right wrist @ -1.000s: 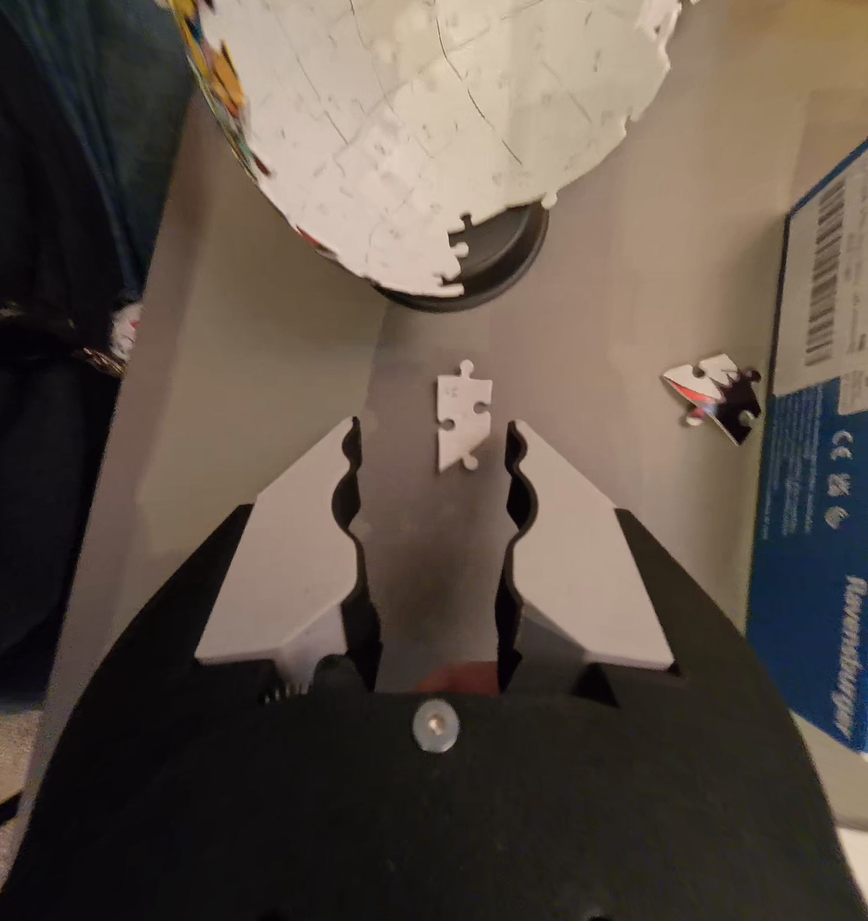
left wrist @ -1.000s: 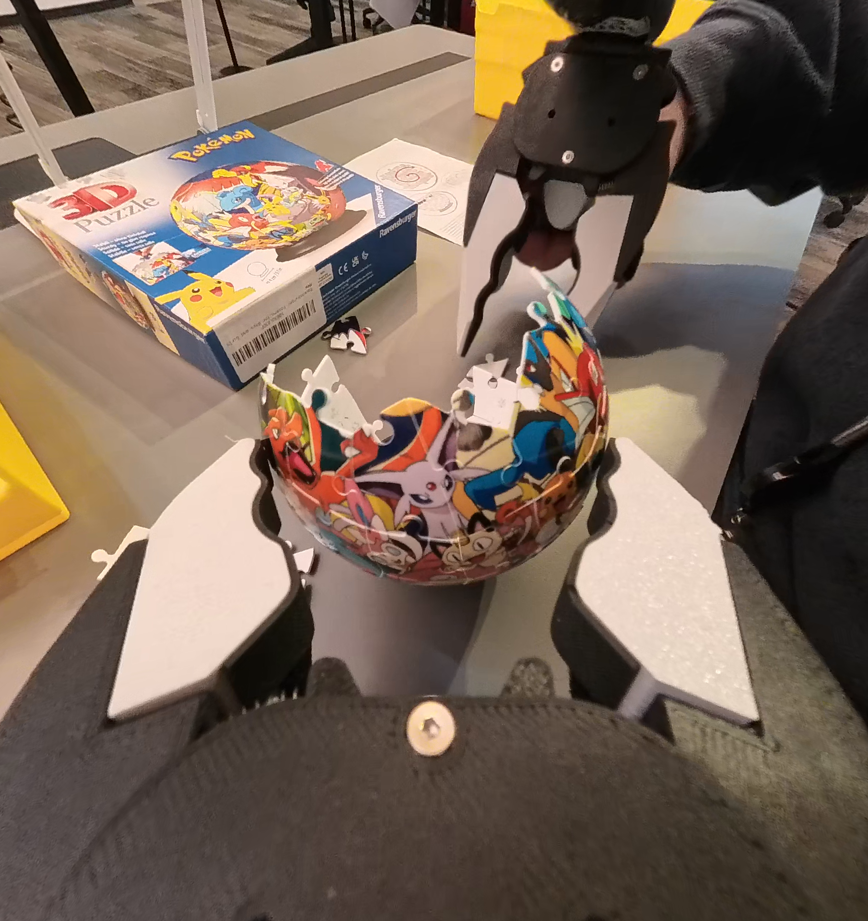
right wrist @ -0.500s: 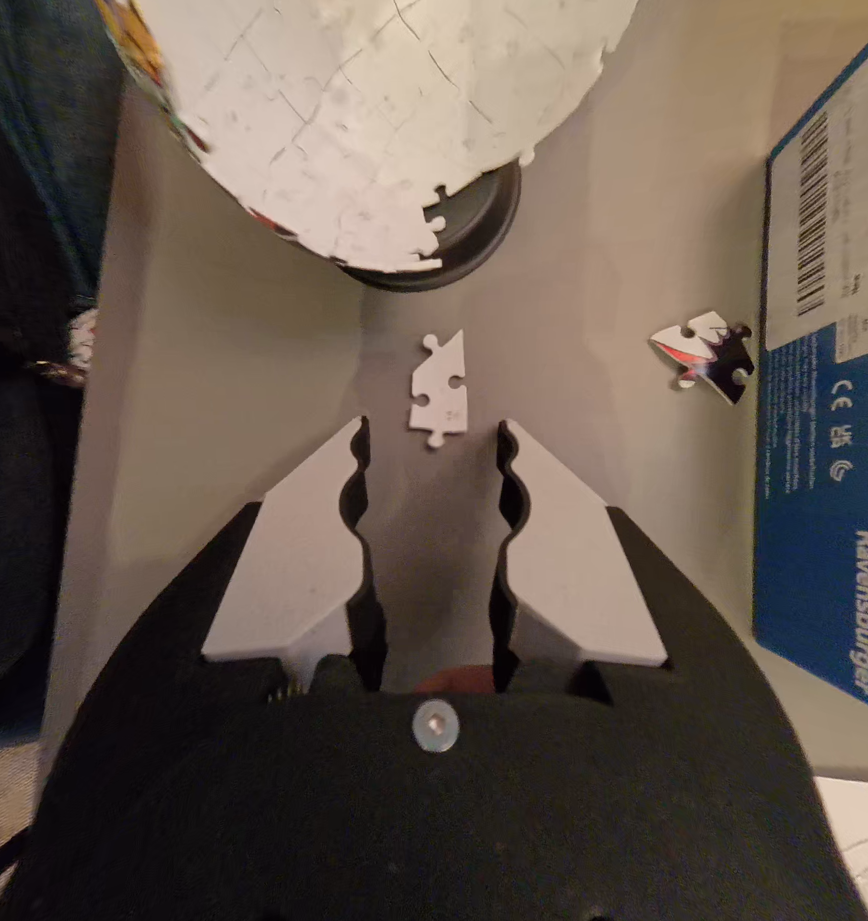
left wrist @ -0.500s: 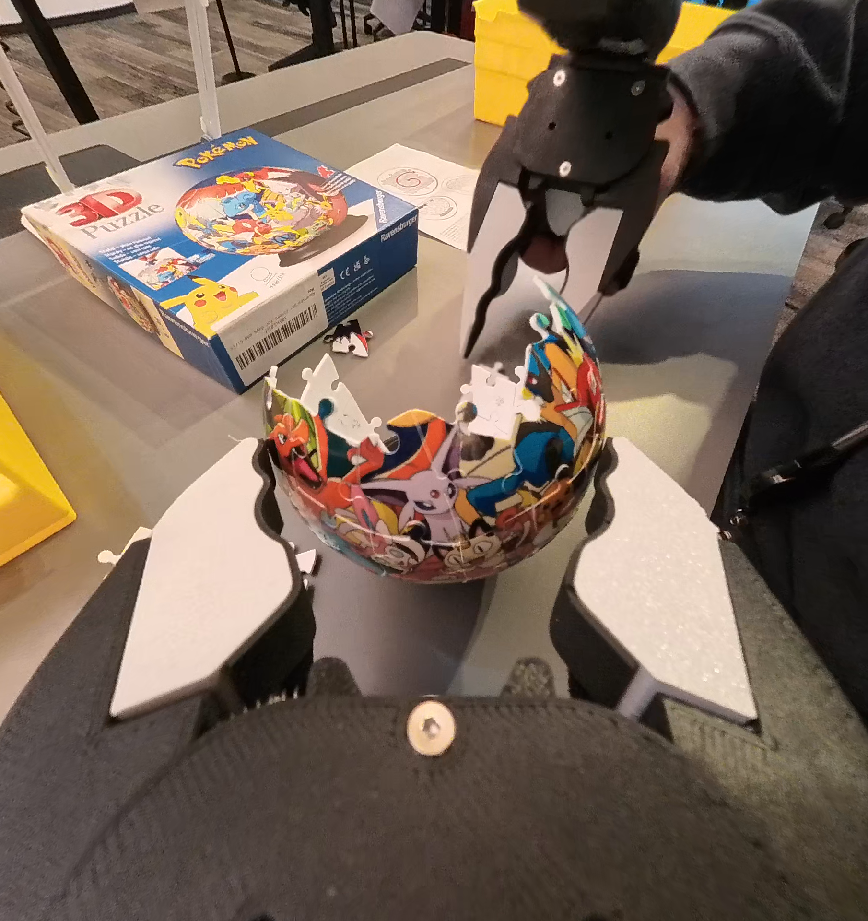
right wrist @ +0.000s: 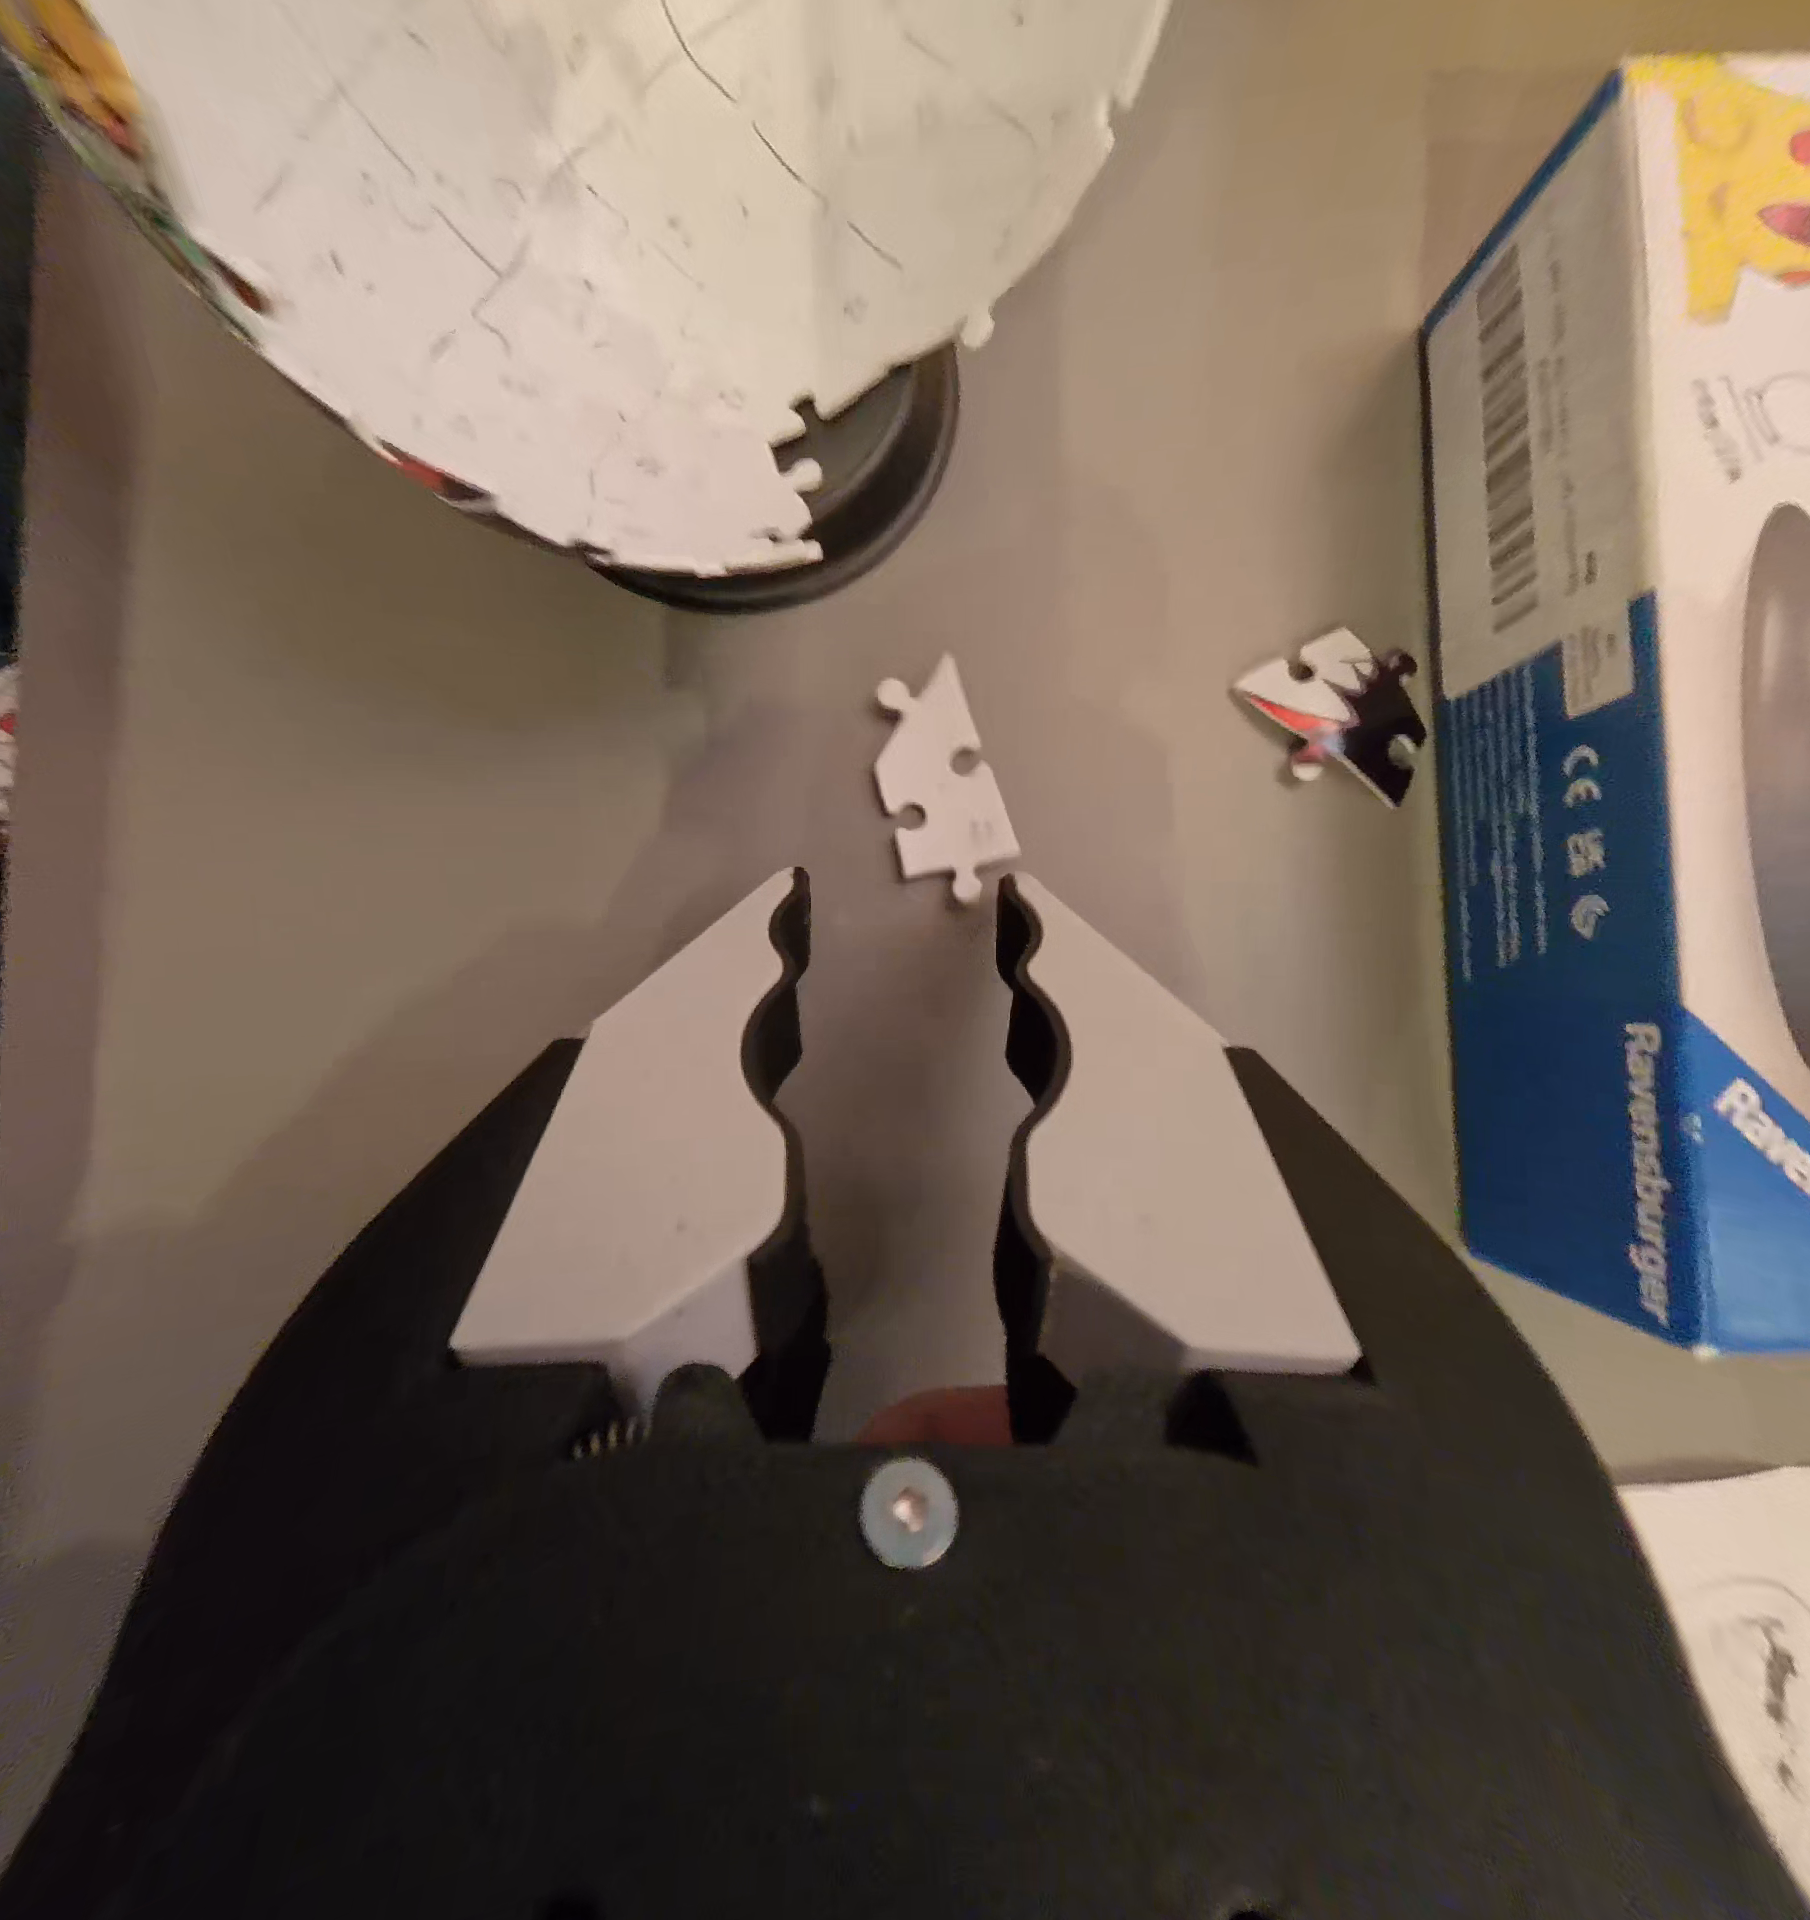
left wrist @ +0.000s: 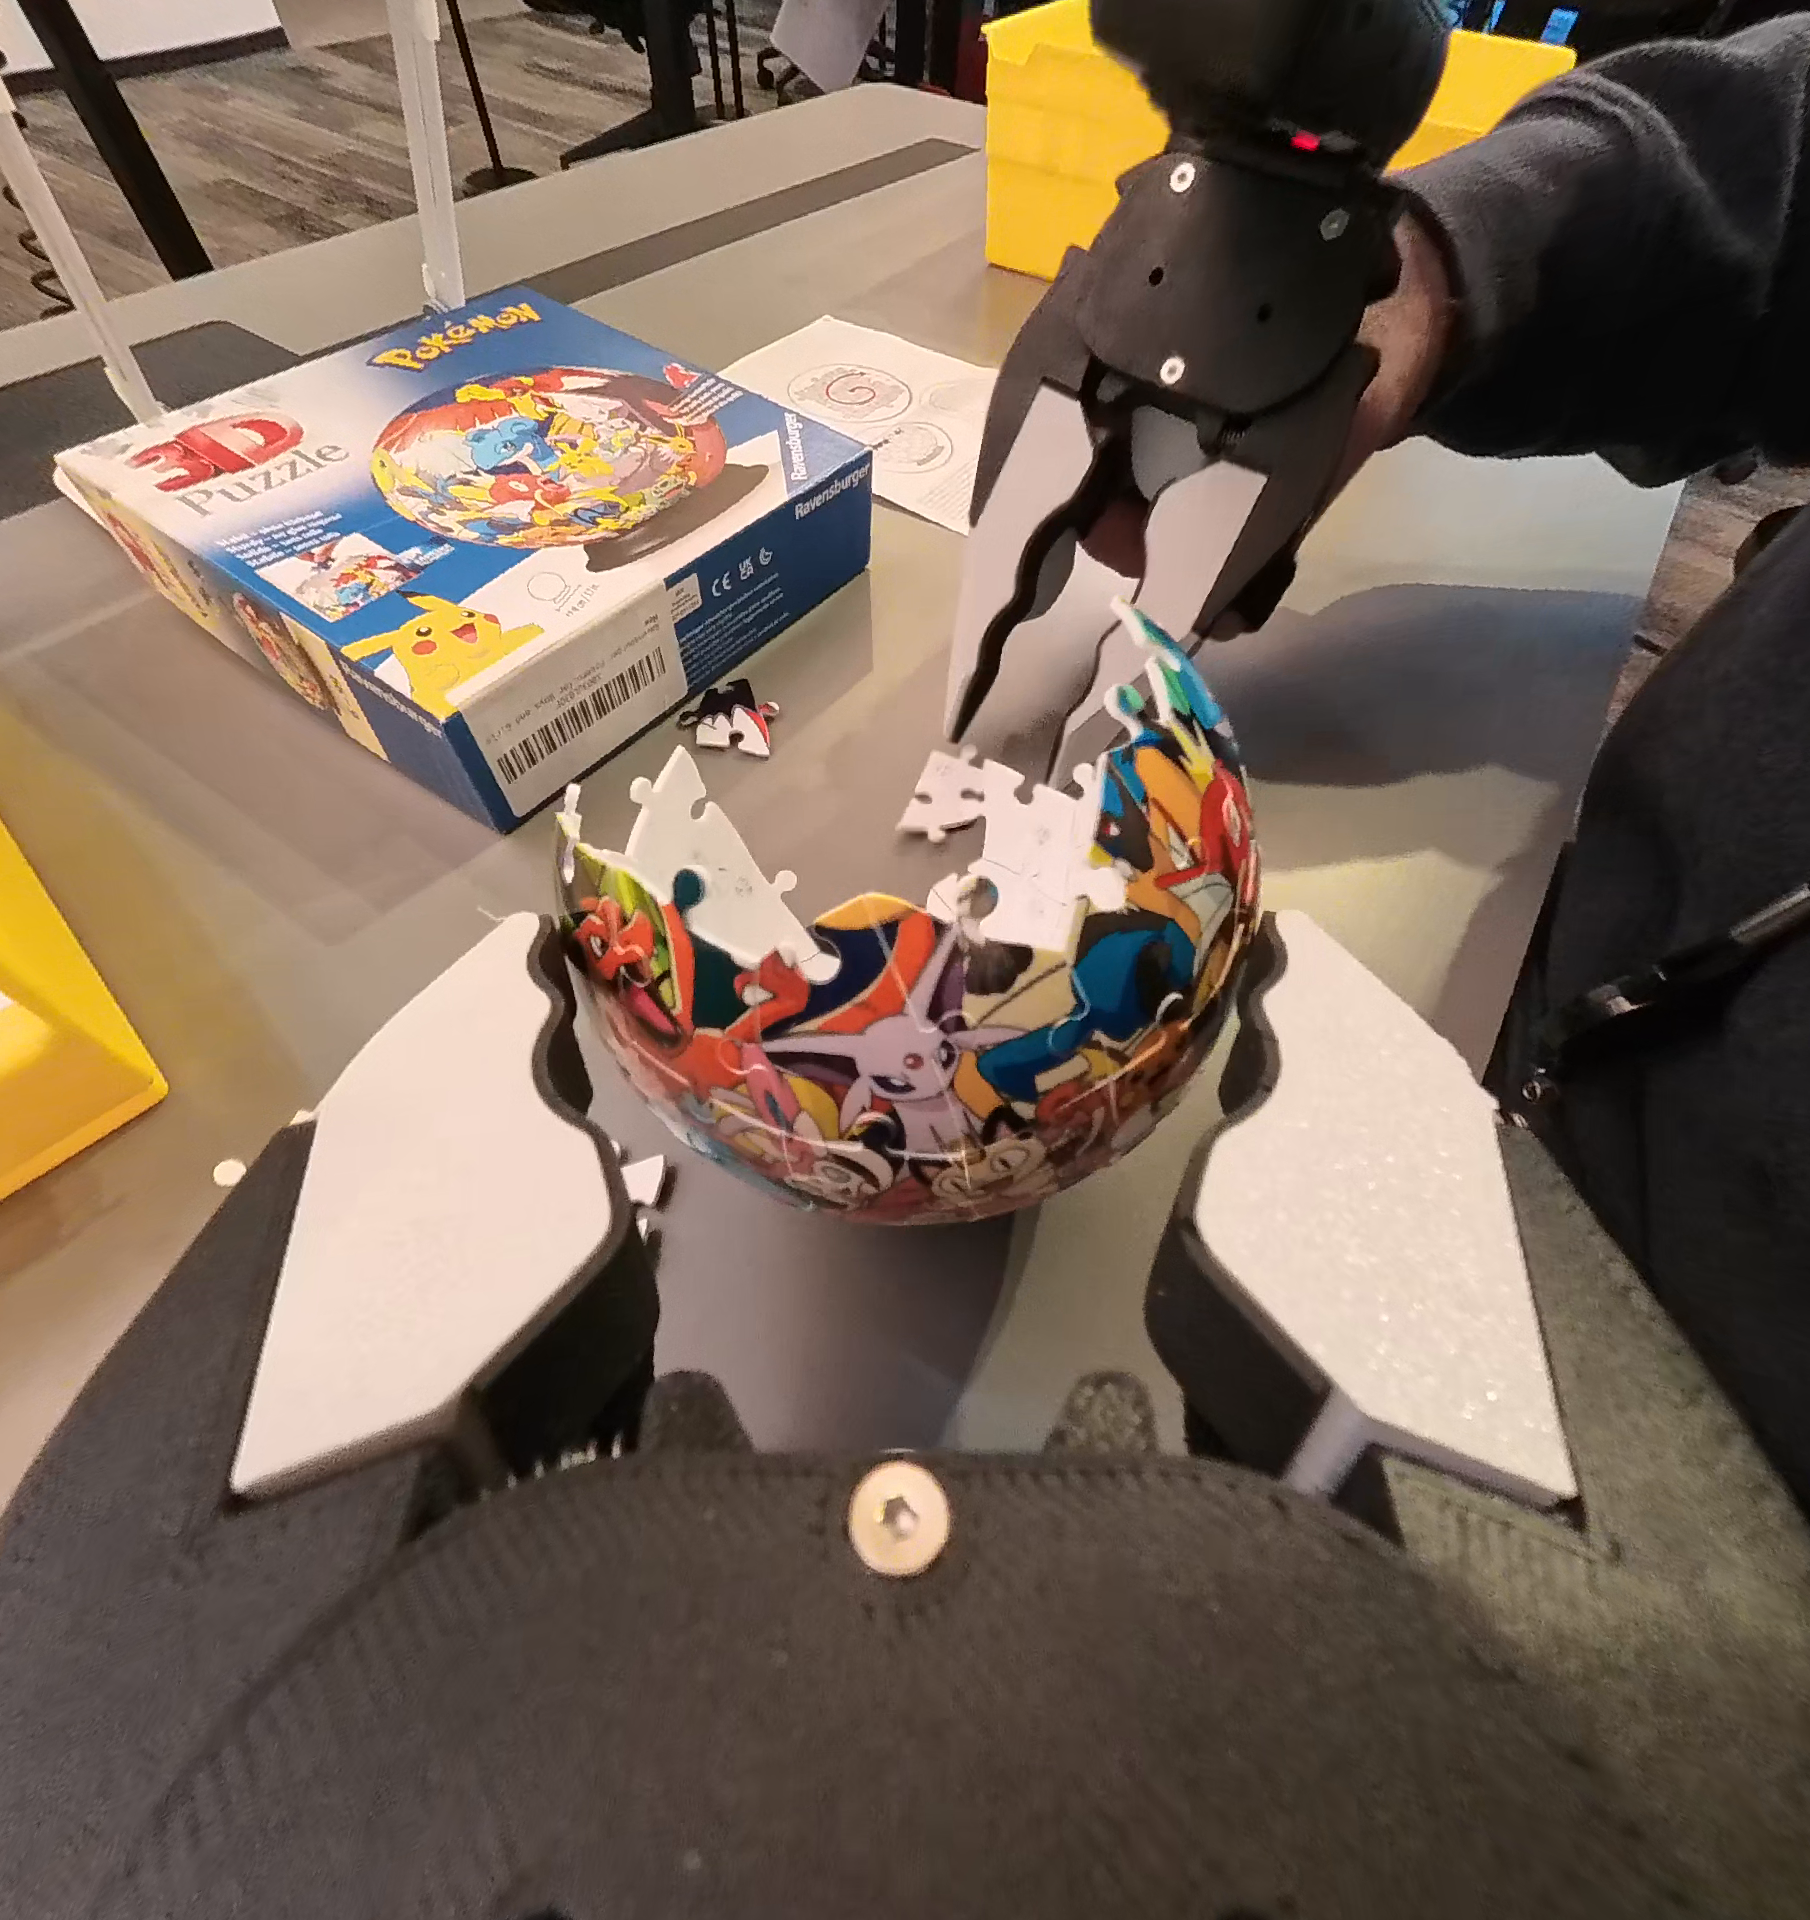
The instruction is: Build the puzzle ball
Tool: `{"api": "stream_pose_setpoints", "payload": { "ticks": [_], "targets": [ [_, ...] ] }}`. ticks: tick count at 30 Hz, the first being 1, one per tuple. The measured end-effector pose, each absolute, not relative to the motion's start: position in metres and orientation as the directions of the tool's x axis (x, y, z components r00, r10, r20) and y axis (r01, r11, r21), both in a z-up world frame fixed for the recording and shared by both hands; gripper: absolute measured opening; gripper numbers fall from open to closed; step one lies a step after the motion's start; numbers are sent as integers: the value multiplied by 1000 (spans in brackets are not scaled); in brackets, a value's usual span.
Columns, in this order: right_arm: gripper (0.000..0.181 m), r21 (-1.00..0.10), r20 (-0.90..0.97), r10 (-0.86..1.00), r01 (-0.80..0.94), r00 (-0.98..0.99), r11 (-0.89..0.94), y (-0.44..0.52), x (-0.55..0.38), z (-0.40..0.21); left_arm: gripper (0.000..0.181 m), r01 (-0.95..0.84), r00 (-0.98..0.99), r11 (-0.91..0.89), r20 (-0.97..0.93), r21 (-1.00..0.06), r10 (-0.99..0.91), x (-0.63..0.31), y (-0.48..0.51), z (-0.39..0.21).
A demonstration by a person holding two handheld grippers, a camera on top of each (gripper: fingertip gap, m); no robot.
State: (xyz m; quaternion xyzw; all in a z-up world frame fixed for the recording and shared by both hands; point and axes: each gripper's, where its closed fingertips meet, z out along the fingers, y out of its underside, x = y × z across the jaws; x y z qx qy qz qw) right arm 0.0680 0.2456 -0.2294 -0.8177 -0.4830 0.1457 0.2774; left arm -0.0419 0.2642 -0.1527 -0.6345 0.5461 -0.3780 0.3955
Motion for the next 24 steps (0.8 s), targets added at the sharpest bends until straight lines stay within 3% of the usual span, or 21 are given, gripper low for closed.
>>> {"api": "stream_pose_setpoints", "payload": {
  "ticks": [6,13,16,20,24],
  "targets": [
    [43,-613,-38,803,622,594,-488,249,66,-226,119,-394,120,-91,47,-914,-992,-42,264,-153],
    [40,-621,7,770,606,638,-497,260,61,-233,119,-396,121,-89,44,-914,-992,-42,264,-153],
    [22,-630,20,778,612,629,-479,263,60,-233,119,-396,120,-87,42,-914,-992,-42,264,-152],
    [21,-634,16,780,609,625,-475,267,59,-233,119,-397,119,-84,40,-914,-992,-42,264,-152],
    [43,-634,-7,772,594,635,-495,268,56,-231,119,-397,118,-83,39,-914,-992,-42,265,-152]
  ]
}}
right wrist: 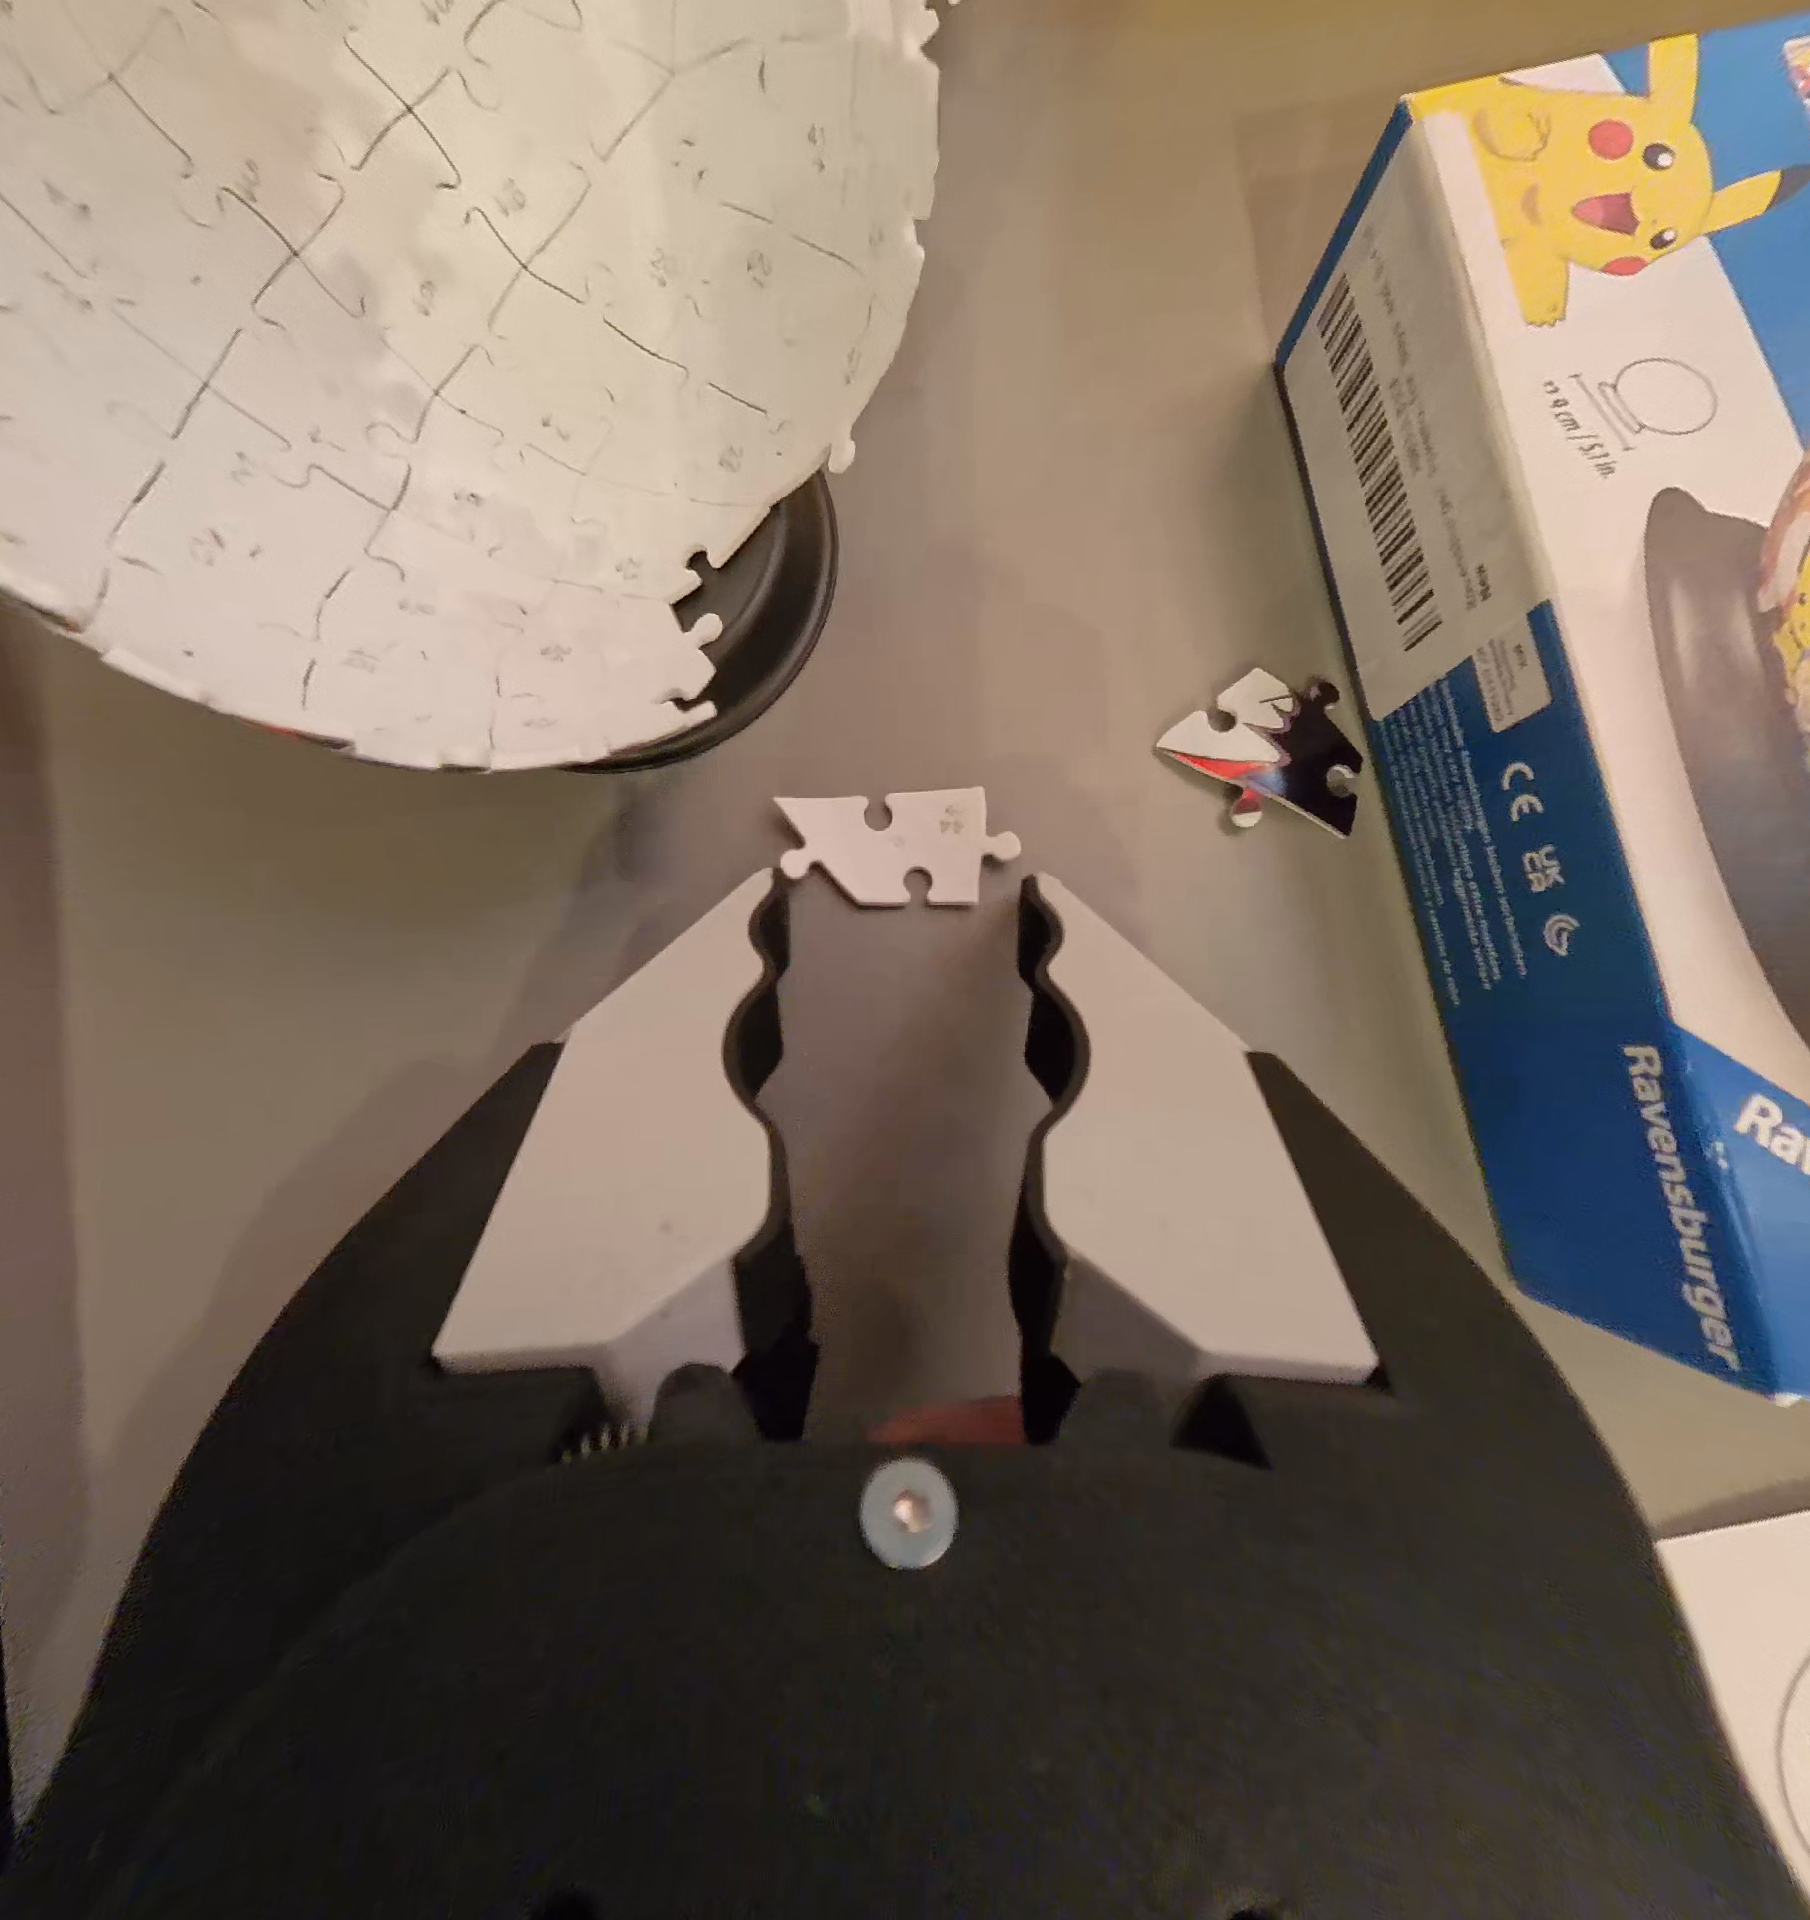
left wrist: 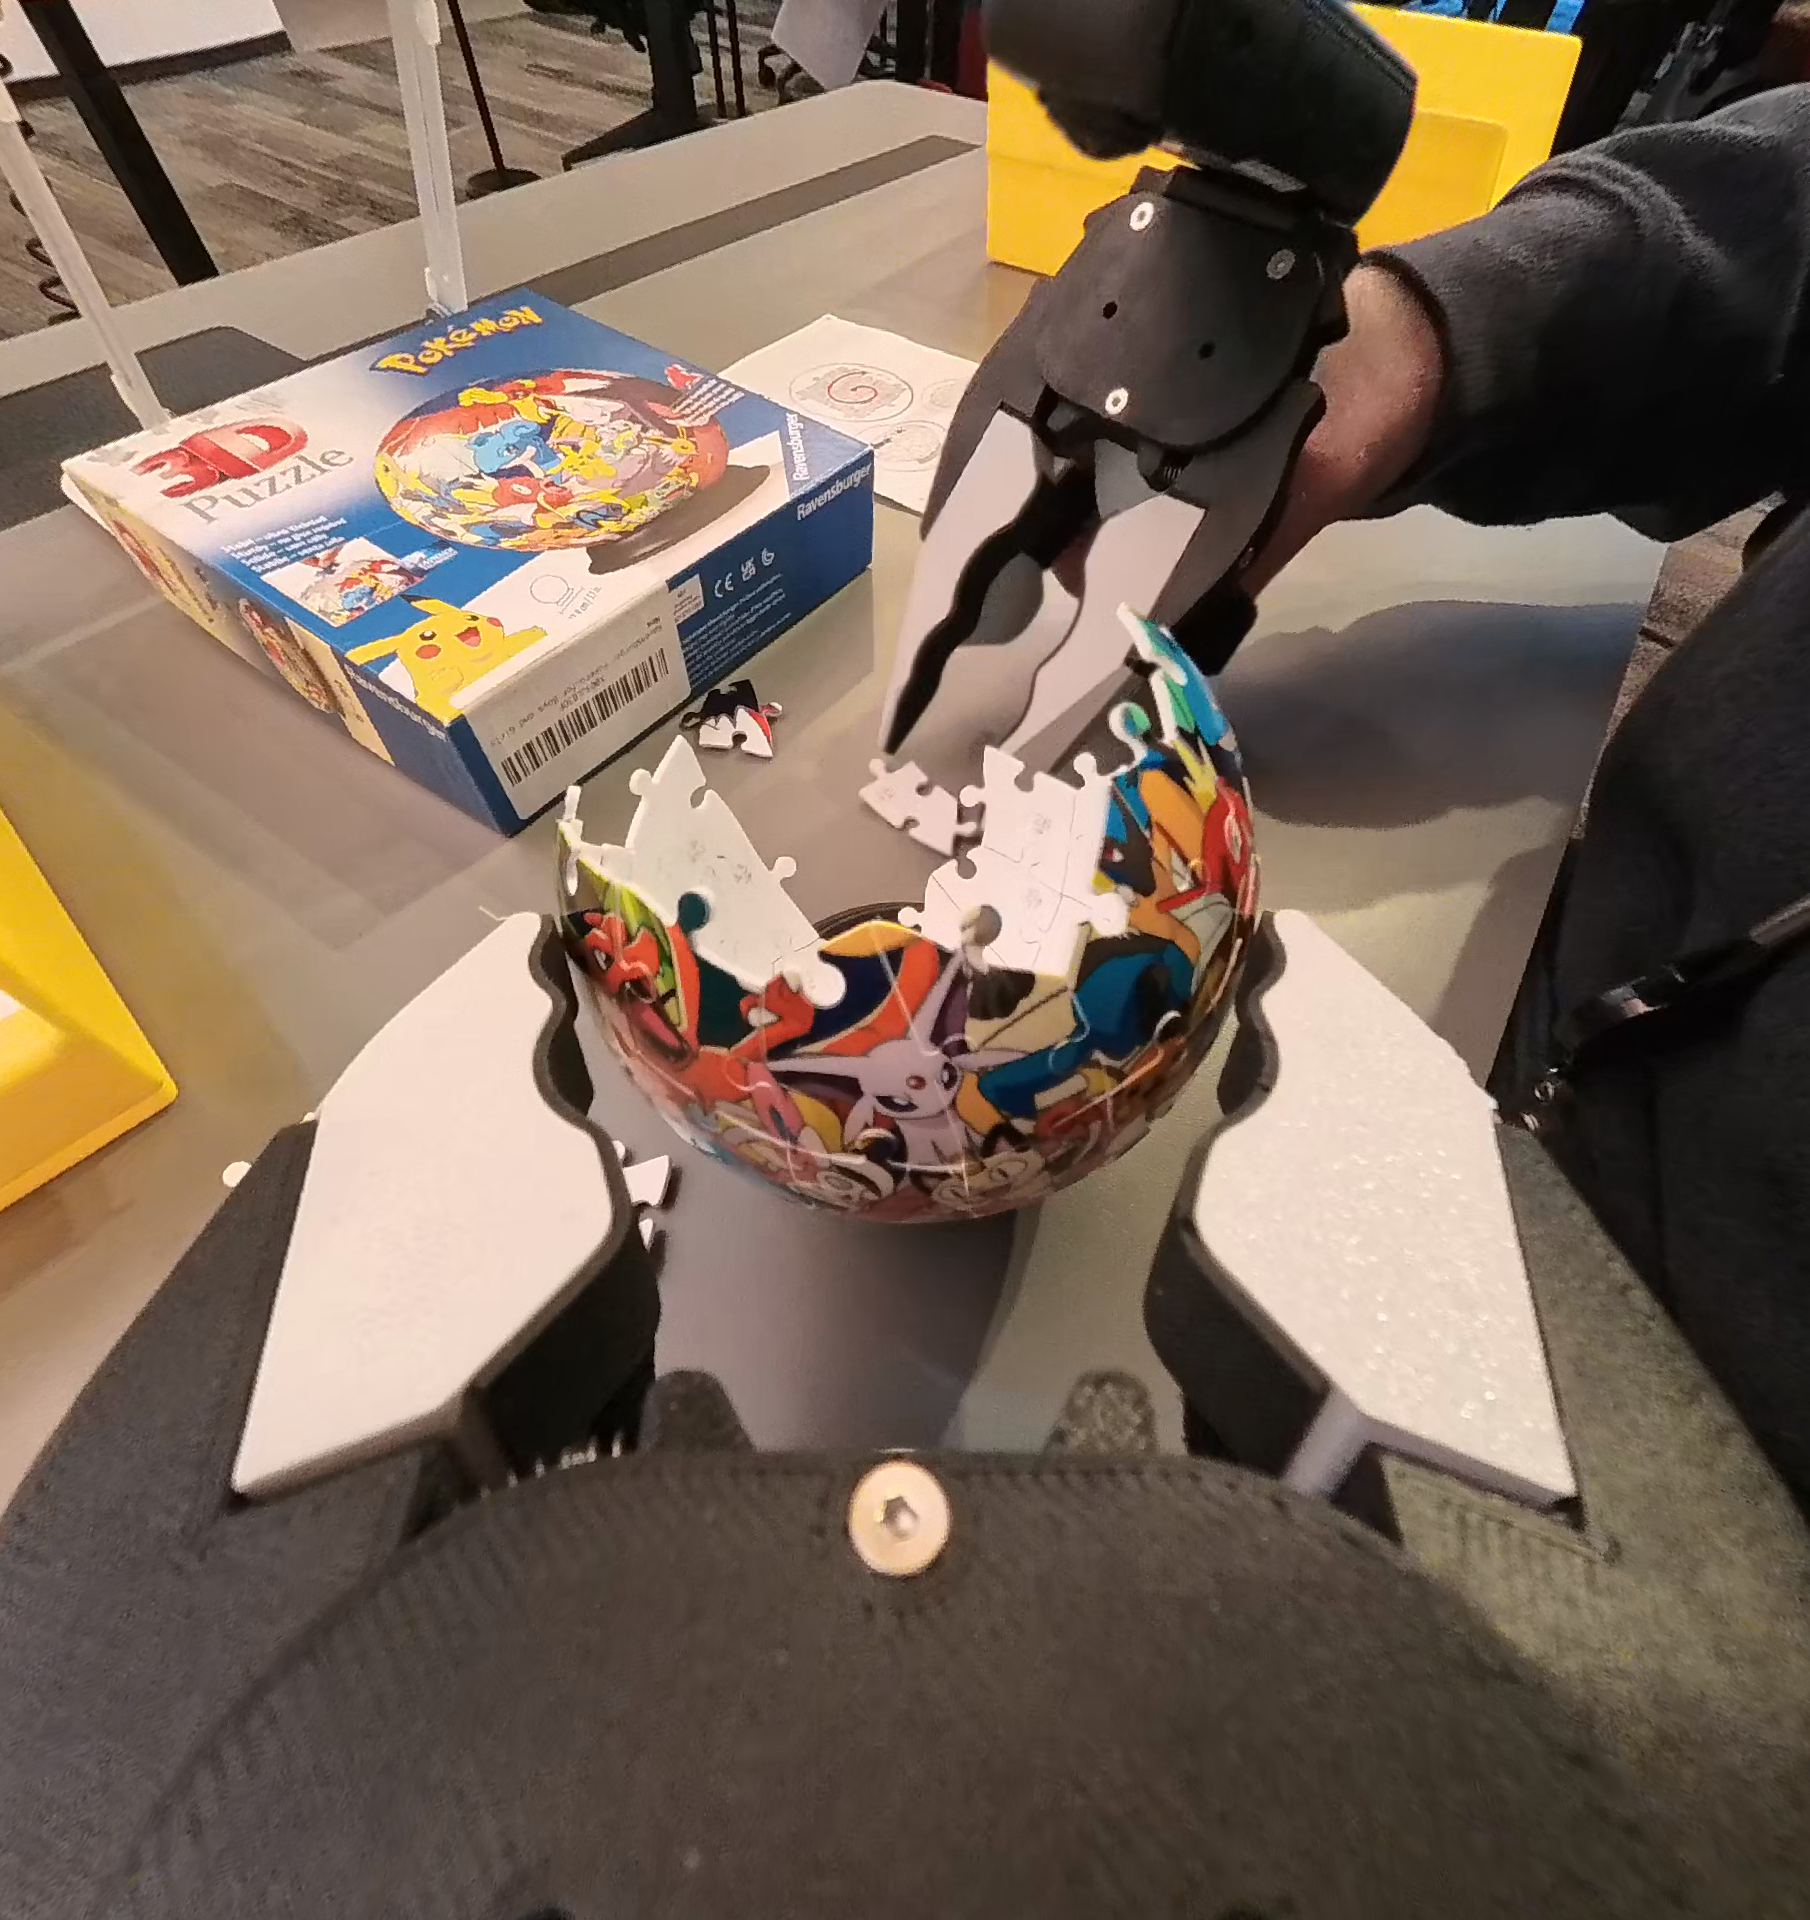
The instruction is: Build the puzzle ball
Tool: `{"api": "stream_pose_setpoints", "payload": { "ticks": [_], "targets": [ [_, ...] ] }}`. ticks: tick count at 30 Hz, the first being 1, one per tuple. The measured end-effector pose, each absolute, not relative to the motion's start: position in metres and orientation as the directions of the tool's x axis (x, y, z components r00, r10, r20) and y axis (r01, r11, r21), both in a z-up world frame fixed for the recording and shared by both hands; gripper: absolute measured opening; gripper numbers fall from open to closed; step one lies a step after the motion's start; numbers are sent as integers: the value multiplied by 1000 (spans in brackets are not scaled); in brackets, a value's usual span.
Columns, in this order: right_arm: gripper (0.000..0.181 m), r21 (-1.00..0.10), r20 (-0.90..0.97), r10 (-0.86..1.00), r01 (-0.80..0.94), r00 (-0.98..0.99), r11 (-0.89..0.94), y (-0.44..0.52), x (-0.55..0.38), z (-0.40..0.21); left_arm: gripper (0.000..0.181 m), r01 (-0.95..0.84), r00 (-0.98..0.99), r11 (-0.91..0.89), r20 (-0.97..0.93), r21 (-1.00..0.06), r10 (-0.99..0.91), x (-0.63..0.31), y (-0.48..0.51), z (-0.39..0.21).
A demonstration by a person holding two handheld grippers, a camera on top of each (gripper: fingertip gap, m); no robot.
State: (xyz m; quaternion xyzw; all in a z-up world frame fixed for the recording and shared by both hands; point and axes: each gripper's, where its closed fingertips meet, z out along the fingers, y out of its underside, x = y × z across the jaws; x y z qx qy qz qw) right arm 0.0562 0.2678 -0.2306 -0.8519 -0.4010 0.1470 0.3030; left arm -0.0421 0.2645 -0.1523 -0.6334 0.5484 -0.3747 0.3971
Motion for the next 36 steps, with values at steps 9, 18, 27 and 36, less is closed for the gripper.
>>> {"api": "stream_pose_setpoints", "payload": {
  "ticks": [9,18,27,36],
  "targets": [
    [11,-653,9,760,579,650,-488,275,52,-233,118,-396,118,-80,36,-915,-992,-42,265,-151],
    [41,-679,-8,775,566,632,-469,279,43,-223,118,-396,117,-78,34,-915,-993,-42,264,-151],
    [38,-701,22,819,593,573,-396,285,38,-219,118,-393,116,-75,31,-916,-993,-42,264,-149],
    [40,-672,28,877,659,479,-338,293,33,-232,118,-393,116,-68,24,-917,-993,-43,264,-148]
  ]
}}
